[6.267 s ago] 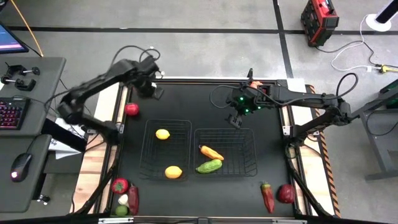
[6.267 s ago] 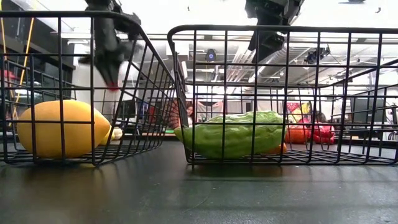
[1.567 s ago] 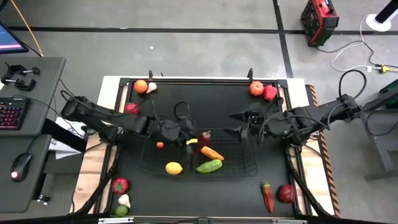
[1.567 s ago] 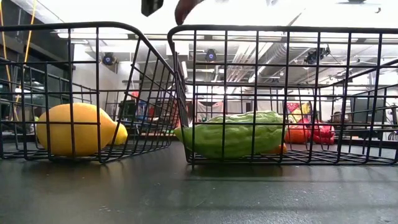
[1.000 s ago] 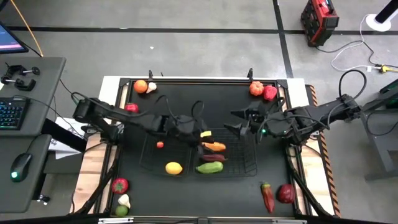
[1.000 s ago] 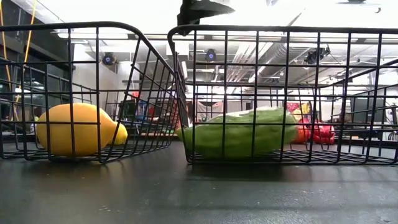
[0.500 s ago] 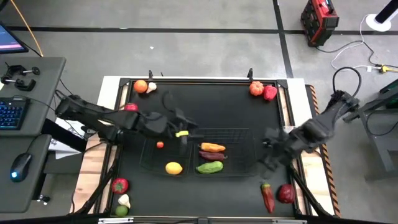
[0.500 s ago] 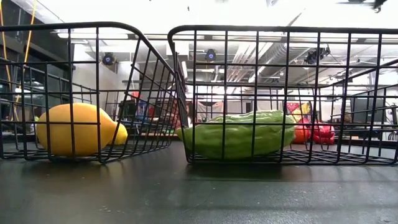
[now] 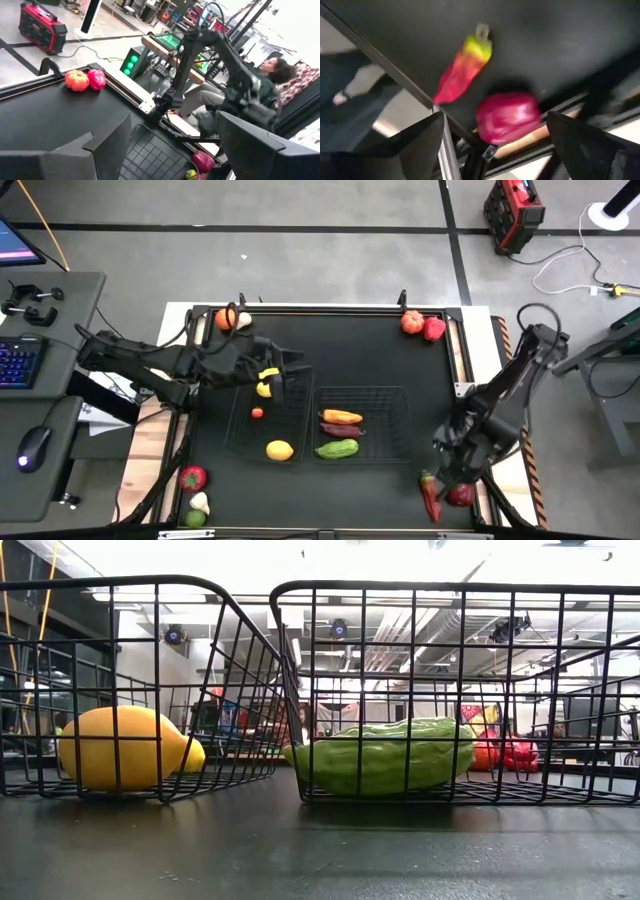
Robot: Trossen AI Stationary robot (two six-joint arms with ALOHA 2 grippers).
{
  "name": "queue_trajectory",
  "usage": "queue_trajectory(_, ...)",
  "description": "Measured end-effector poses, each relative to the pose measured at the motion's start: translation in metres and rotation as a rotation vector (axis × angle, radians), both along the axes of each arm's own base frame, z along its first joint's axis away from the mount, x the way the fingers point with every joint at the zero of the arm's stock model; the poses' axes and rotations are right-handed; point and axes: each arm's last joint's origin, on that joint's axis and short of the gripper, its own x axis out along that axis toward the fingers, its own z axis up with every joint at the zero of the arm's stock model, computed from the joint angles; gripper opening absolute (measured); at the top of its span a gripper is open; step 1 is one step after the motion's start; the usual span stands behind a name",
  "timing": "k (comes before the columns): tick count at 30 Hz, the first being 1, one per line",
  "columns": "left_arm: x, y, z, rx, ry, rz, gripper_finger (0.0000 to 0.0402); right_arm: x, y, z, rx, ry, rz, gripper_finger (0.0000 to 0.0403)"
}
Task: Sort produce into baskets
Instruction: Put the red chili pepper into the right wire basket
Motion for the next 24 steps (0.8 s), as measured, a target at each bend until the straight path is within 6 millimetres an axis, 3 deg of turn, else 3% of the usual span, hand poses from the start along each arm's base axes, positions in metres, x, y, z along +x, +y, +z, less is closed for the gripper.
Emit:
queue_trajectory(7, 0.000, 0.002, 0.000, 0.000, 0.000, 0.007, 0.0280, 0.004, 0.007, -0.051, 0.065, 0.011, -0.153, 0.0346)
queue_trajectory(24, -0.015, 0.010, 0.015, 0.040, -0.041, -0.050, 0.0280, 0.031, 0.029, -0.106, -0.012, 0.131, -0.225, 0.0346)
